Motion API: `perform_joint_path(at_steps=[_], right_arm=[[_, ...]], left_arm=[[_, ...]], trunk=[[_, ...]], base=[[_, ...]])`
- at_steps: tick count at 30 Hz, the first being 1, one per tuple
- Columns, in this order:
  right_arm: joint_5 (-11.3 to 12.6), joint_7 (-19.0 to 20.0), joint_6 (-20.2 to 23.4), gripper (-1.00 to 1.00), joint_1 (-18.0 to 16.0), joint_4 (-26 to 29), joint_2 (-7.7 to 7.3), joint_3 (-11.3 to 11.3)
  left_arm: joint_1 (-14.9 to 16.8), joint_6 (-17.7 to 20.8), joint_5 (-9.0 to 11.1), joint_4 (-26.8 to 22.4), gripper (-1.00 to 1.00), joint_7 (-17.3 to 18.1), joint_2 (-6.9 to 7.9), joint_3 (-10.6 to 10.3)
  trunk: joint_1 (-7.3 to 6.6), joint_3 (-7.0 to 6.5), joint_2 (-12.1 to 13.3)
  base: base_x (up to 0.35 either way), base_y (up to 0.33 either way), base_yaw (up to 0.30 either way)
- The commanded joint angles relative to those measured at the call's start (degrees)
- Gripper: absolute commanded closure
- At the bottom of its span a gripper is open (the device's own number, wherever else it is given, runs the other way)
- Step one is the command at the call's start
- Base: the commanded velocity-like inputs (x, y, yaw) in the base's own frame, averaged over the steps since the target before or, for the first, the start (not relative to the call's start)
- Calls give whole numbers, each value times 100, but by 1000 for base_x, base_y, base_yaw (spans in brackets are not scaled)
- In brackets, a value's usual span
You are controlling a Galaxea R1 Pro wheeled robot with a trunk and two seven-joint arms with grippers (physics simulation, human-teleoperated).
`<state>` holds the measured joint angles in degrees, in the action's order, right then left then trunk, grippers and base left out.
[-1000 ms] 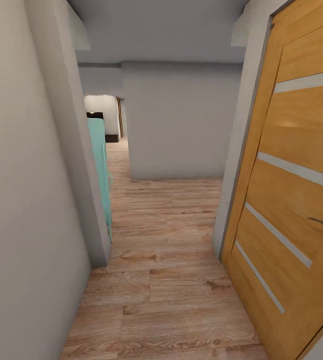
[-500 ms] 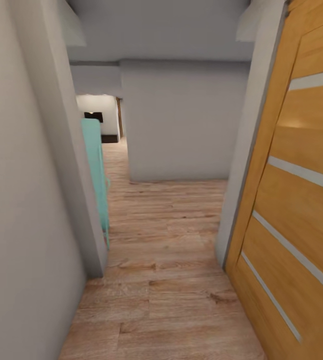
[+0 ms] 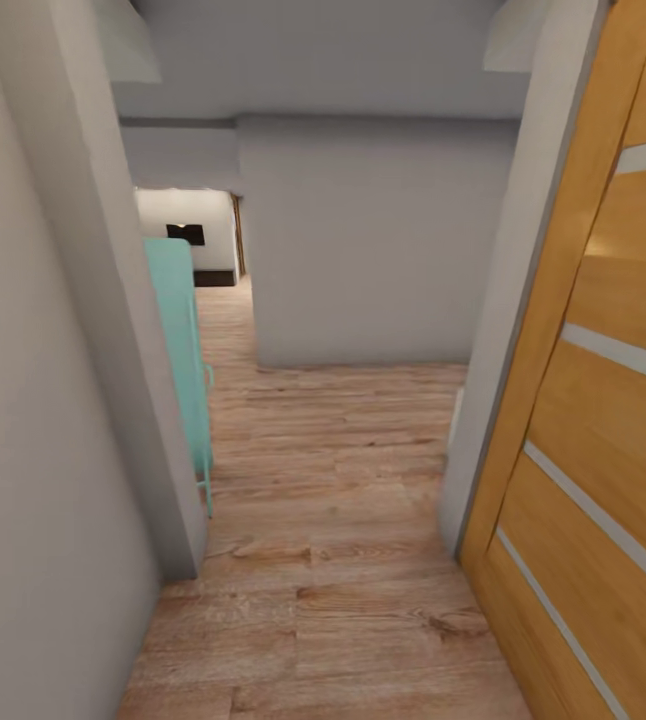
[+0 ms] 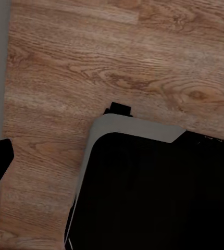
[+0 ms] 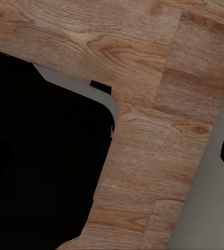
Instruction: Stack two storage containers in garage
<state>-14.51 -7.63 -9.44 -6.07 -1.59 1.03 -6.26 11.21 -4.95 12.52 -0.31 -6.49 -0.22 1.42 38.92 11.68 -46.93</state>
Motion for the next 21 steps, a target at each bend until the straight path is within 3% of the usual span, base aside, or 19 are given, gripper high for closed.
perform_joint_path(at_steps=[1,21], right_arm=[[-17,-37,-22,-100,-8,-17,2,-43],[56,-41,-22,-100,-8,-17,3,-7]], left_arm=[[4,-12,23,4,-100,-10,2,9],[4,-6,15,7,-100,-10,-3,8]], trunk=[[4,8,-5],[4,8,-5]], base=[[321,0,0],[322,0,0]])
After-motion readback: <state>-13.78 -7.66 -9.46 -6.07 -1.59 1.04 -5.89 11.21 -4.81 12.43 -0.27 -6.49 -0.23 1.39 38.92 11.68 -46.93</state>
